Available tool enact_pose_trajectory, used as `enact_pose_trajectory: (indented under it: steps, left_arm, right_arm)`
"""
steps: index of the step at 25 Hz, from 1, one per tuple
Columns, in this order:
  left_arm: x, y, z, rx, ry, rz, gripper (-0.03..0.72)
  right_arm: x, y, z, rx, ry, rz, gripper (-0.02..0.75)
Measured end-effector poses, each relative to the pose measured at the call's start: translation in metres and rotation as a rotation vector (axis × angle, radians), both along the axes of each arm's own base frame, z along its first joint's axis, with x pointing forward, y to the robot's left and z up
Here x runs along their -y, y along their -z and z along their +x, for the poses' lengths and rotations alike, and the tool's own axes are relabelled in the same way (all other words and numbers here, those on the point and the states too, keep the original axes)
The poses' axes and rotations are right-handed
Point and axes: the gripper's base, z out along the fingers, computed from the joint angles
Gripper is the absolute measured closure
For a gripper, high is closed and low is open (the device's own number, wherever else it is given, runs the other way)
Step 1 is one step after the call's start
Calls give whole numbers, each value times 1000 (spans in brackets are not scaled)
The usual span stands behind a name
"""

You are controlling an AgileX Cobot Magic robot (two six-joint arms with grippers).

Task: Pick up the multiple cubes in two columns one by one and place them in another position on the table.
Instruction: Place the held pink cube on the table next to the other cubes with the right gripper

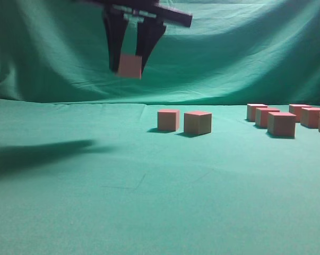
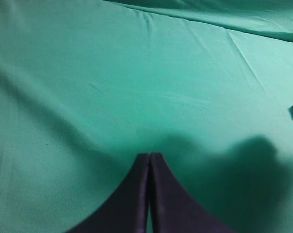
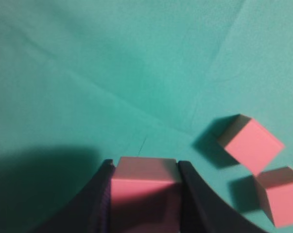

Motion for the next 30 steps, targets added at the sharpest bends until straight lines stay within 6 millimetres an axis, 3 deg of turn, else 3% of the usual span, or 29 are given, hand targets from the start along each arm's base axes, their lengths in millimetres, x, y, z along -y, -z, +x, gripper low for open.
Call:
enact_pose_trajectory:
  steps: [5,10,18,30]
  left_arm:
    - [0,0,0,0,0,0,688]
    - [0,0,0,0,0,0,688]
    - [0,0,0,0,0,0,688]
    - [0,0,0,0,0,0,688]
  right_arm:
    - [-14,30,16,-28,52,-22,478]
    - [-15,50,23,-25,91,-73,478]
    - [-17,53,29,27,121,-58,478]
    - [-19,82,33,1,128,-103,478]
